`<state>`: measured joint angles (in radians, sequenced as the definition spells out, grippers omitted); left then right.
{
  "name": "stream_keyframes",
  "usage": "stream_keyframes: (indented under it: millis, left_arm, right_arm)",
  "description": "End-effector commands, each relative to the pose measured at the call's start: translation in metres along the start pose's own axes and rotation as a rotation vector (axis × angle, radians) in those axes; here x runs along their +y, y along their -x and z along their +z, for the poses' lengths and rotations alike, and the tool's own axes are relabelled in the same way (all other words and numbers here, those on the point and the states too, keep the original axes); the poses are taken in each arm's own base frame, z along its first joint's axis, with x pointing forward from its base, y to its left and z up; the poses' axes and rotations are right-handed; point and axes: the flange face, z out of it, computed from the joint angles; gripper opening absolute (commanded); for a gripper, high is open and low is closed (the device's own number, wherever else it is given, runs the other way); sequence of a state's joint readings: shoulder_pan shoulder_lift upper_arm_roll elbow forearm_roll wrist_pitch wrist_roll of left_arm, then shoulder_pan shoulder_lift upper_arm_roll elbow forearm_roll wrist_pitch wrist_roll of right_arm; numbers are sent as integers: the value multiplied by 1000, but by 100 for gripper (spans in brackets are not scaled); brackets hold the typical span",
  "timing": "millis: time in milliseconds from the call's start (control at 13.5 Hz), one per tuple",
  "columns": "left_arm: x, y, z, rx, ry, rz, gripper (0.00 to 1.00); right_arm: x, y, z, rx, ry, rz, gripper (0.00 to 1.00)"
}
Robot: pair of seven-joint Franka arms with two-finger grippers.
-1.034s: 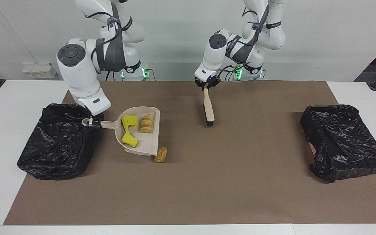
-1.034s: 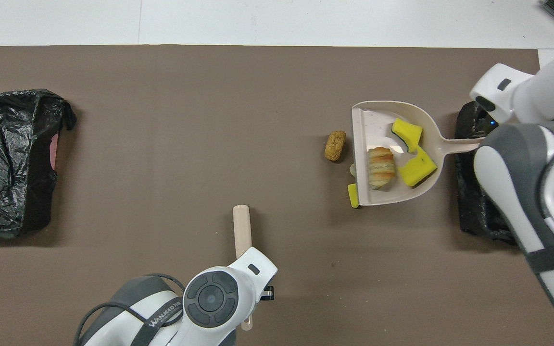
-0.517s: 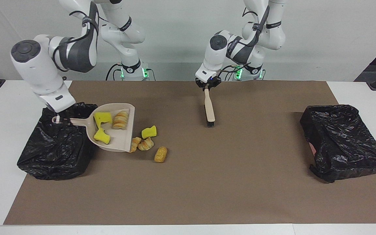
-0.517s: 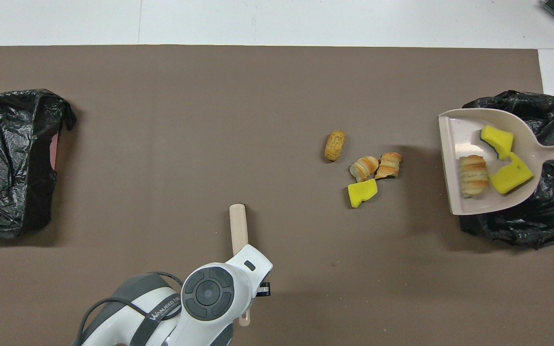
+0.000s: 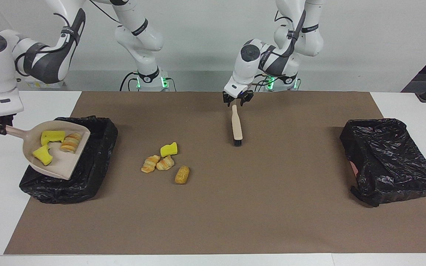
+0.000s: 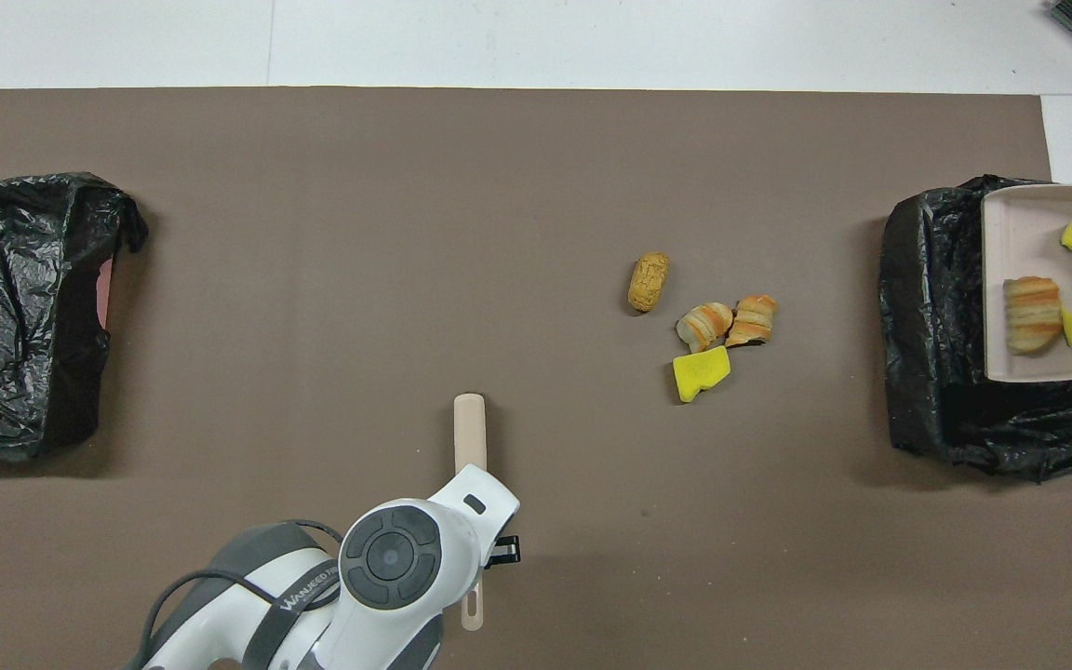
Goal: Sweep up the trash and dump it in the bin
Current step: 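Carry the dustpan with the right gripper over the nearby black bag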
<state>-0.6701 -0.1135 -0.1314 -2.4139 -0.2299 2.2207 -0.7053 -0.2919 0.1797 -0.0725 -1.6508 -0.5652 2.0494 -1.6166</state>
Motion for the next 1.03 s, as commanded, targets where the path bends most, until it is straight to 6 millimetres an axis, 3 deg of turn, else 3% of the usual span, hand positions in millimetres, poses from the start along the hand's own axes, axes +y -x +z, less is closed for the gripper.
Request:
stream_keyframes:
  millis: [0, 221, 443, 664, 960]
  left_arm:
    - [-23, -41, -17, 16, 41, -72, 100]
    - [-47, -86, -59, 103, 65, -125, 100]
    - [-100, -126, -94, 176, 67, -127, 100]
    - [-148, -145, -129, 122, 6, -18, 100]
    - [-201, -159, -173, 99, -48, 2, 100]
  right_arm:
    - [5, -14, -13, -117, 13, 27, 0]
    - [11, -31, -32, -283, 23, -23, 0]
    - [15, -44, -46, -383, 28, -83, 0]
    - [19, -56, -60, -478, 34, -138, 0]
    - [21, -56, -73, -589, 54, -181, 0]
